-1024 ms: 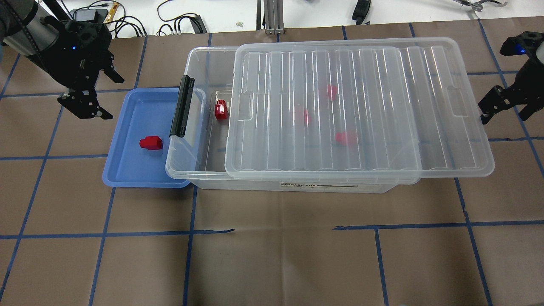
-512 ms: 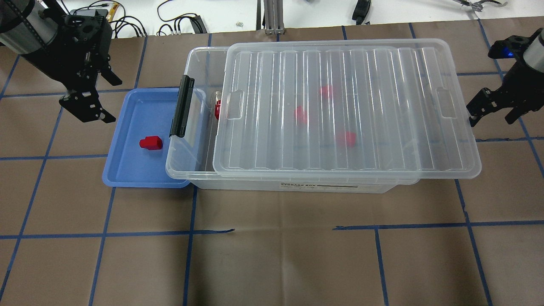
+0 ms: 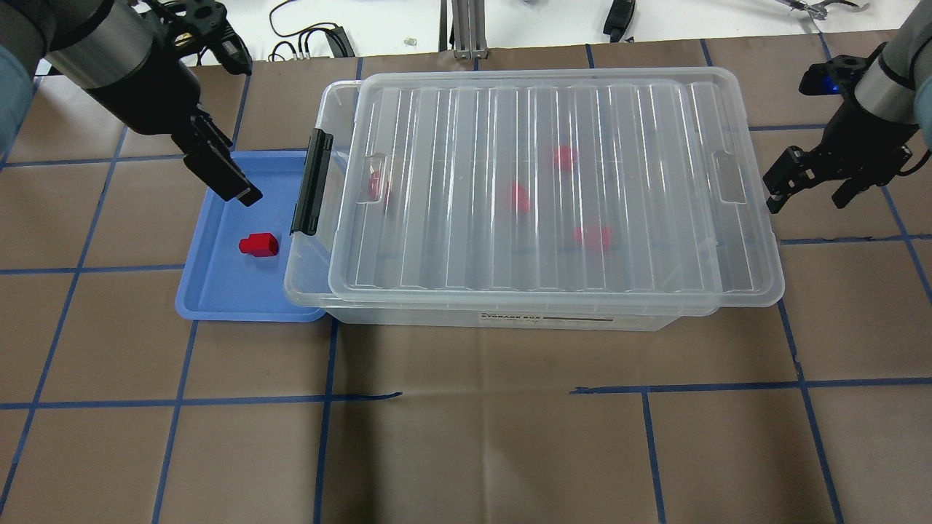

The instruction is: Place red block in blue tray from box

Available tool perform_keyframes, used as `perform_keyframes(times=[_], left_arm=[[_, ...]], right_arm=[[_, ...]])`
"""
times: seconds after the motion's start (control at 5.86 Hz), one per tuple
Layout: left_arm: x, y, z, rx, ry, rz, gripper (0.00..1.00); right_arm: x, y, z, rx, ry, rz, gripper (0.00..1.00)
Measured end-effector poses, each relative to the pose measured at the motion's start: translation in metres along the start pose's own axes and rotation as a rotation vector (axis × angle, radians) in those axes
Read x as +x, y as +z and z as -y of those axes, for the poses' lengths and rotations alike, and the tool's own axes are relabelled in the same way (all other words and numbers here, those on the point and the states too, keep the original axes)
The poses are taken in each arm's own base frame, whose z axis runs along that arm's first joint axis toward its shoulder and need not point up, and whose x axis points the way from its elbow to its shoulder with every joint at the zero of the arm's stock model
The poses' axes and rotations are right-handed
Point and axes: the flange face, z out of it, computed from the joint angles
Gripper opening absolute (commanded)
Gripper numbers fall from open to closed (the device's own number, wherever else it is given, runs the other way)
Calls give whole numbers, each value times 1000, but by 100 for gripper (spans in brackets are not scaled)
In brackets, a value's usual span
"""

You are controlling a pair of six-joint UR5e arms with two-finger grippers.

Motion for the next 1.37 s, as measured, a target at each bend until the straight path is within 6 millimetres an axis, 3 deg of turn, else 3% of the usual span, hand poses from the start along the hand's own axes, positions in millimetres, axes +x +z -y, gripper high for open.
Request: perform_keyframes(times=[0.51, 0.85, 1.37], left_arm=[[28, 4, 20, -39, -489, 47, 98], [33, -7, 15, -47, -654, 104, 98], [31, -10, 10, -48, -795, 124, 98]], right_arm=[[-30, -4, 5, 16, -18, 12, 100], [-57, -30, -1, 55, -1, -4, 100], [-165, -95, -13, 44, 182, -12, 100]])
